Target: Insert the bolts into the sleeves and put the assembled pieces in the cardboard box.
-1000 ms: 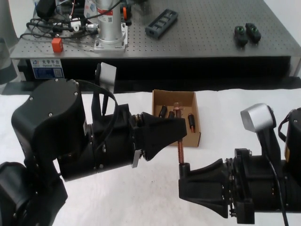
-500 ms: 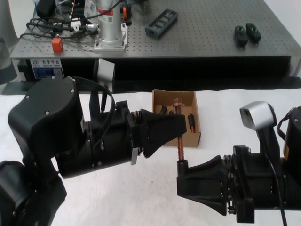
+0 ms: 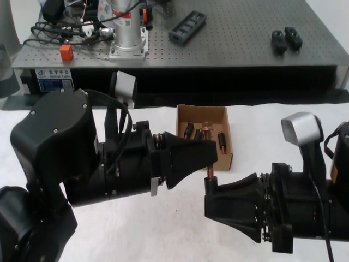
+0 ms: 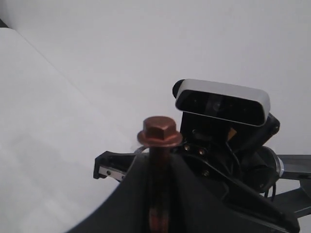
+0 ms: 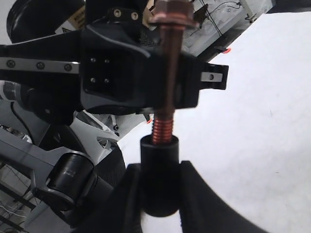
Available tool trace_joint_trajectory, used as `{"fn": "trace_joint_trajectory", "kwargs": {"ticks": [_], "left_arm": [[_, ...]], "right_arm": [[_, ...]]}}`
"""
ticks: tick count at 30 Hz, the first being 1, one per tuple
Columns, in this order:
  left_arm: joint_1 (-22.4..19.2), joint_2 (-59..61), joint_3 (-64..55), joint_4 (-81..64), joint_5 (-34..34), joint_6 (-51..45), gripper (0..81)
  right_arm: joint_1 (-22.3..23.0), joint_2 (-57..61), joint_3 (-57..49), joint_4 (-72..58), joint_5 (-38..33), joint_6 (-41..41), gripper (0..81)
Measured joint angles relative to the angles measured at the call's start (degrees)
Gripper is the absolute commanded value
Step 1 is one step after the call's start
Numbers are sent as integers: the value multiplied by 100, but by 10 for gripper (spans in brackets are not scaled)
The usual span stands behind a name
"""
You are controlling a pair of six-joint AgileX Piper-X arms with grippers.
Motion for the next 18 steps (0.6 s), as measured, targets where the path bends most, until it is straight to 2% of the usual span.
{"fn": "trace_joint_trajectory", "kwargs": {"ticks": [2,4,7,8,10,14,18], "left_arm": [[0,0,0,0,0,0,69],[0,0,0,0,0,0,207],[0,0,0,-41,37,0,485],[0,0,0,-31,26,0,523],[0,0,0,-29,-24,0,511],[0,0,0,40,-517,171,414],[0,0,0,40,-760,529,254]], "right_arm": [[0,0,0,-64,0,0,44],[0,0,0,-154,13,10,44],[-74,0,0,-283,246,-14,44],[-125,0,0,-313,355,-75,44],[-269,0,0,-388,594,-277,44],[-581,119,-121,-407,1093,-732,44],[-839,656,-638,-422,2009,-1654,44]]}}
